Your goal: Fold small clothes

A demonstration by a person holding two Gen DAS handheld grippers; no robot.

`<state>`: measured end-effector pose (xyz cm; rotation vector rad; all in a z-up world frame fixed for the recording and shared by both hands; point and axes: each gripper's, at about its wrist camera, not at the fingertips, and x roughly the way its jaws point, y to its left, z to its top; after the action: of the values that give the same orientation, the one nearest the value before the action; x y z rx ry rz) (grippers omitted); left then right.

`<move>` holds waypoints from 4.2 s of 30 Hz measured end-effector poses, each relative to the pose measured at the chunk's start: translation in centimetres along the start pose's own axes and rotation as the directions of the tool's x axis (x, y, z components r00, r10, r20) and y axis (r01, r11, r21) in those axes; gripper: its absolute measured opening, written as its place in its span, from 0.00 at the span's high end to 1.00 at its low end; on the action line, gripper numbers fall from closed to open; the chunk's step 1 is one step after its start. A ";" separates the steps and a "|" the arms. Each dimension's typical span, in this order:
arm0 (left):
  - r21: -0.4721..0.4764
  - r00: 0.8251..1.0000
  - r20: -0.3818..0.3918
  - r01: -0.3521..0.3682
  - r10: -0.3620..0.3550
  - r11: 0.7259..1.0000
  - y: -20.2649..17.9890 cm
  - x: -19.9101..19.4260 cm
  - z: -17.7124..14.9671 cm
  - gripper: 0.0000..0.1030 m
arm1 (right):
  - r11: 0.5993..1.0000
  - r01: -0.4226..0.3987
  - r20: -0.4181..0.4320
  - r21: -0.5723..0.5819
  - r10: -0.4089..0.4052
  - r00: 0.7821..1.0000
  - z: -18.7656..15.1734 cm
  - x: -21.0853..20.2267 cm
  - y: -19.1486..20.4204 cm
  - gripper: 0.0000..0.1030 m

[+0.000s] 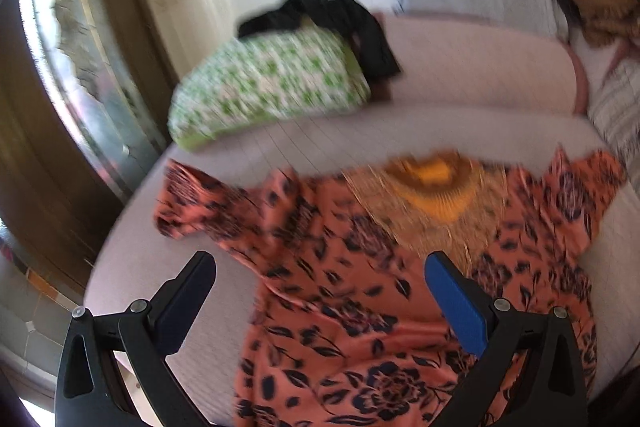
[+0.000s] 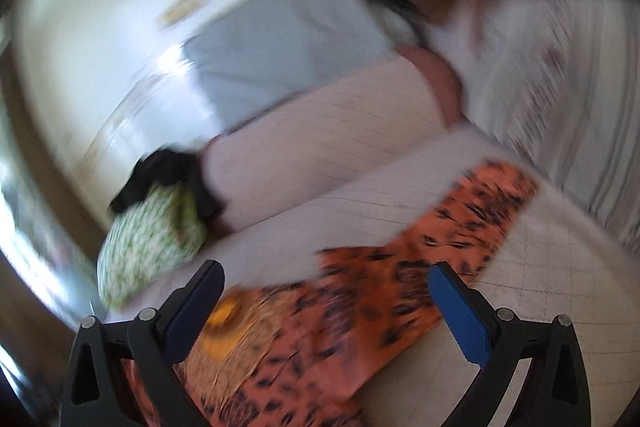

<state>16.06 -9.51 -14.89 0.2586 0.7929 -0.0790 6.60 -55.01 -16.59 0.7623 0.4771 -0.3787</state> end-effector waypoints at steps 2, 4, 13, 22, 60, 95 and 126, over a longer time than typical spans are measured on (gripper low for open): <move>0.022 0.998 -0.055 0.009 -0.008 1.000 -1.3 1.8 -0.3 0.00 | 0.970 -0.009 -0.042 0.241 0.020 0.999 1.0 2.4 -7.1 0.01; 0.039 0.996 -0.089 0.012 -0.009 0.999 -2.5 3.0 -0.3 0.00 | 0.882 -0.008 -0.101 0.471 0.063 0.993 0.8 5.0 -12.3 0.05; 0.132 0.987 -0.162 0.030 -0.008 0.991 -7.8 5.4 -0.7 0.00 | 0.809 0.080 -0.157 0.583 0.015 0.987 3.0 13.0 -17.9 0.31; 0.183 0.976 -0.215 0.014 0.026 0.983 -10.0 6.4 -1.2 0.00 | 0.823 0.088 -0.049 0.562 -0.073 0.996 6.3 15.7 -21.3 0.81; -0.167 0.959 -0.215 0.150 -0.185 0.974 3.7 2.4 -4.5 0.00 | 0.899 -0.366 -0.525 0.240 0.437 0.730 -17.0 9.6 13.8 0.06; -0.327 0.837 -0.430 0.204 -0.337 0.923 -1.3 13.9 -2.2 0.10 | 0.958 -0.267 -0.506 0.109 0.284 0.814 -13.2 9.7 9.9 0.24; -0.308 0.853 -0.337 0.301 -0.399 0.902 -1.8 15.4 1.2 0.96 | 0.969 -0.220 -0.461 0.112 0.247 0.853 -12.5 10.2 8.9 0.31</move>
<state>27.36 -11.19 -25.41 -0.1190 1.2381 -0.2819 16.02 -41.48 -24.87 0.9599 0.8253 0.0315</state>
